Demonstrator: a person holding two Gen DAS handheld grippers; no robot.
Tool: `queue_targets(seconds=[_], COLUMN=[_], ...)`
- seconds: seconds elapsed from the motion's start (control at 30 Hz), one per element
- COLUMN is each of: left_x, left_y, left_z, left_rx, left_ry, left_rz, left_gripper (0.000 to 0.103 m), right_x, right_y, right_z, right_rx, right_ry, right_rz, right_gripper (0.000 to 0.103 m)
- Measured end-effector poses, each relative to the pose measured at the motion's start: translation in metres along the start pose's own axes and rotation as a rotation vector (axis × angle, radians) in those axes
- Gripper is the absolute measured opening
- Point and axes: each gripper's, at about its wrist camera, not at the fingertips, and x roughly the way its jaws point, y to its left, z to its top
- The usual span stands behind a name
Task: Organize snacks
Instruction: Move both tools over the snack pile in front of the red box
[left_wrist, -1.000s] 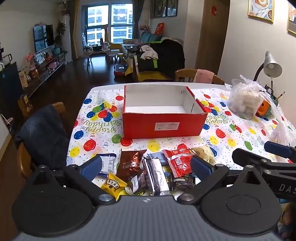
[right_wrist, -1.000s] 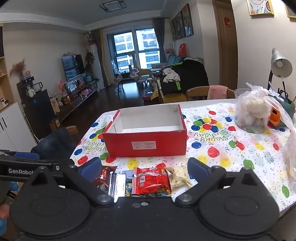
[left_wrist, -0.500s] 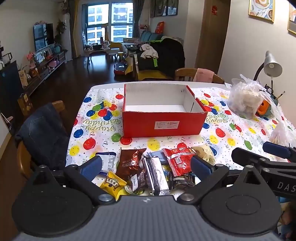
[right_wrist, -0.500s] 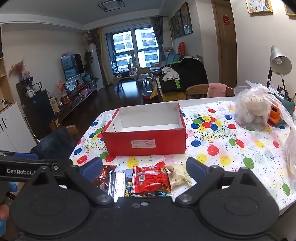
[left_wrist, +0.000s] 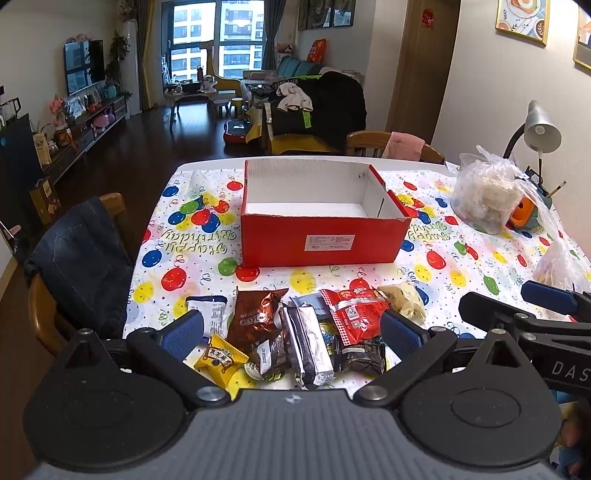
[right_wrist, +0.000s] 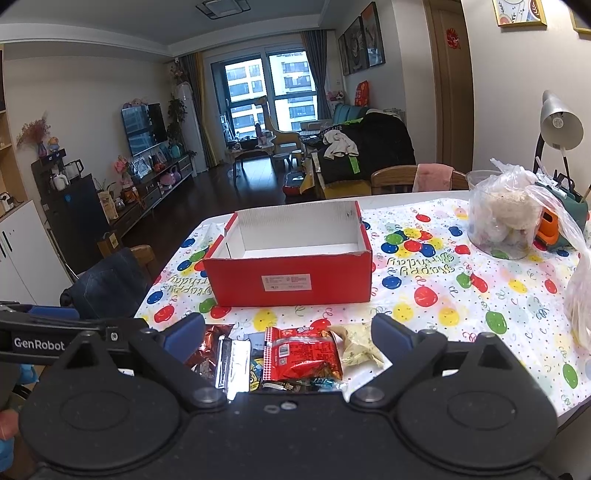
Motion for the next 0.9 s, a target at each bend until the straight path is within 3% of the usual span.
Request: queue_targets(seconds=[0.9], left_x=[0.006], left_y=[0.001], left_z=[-0.002], left_rx=[-0.006], left_ry=[0.029], left_rz=[-0.014], left_gripper=[0.102], right_x=[0.0], right_y=[0.009], right_z=[-0.002], right_rx=[-0.004], right_ry=[0.021], right_rz=[-0.007], right_gripper=[0.096])
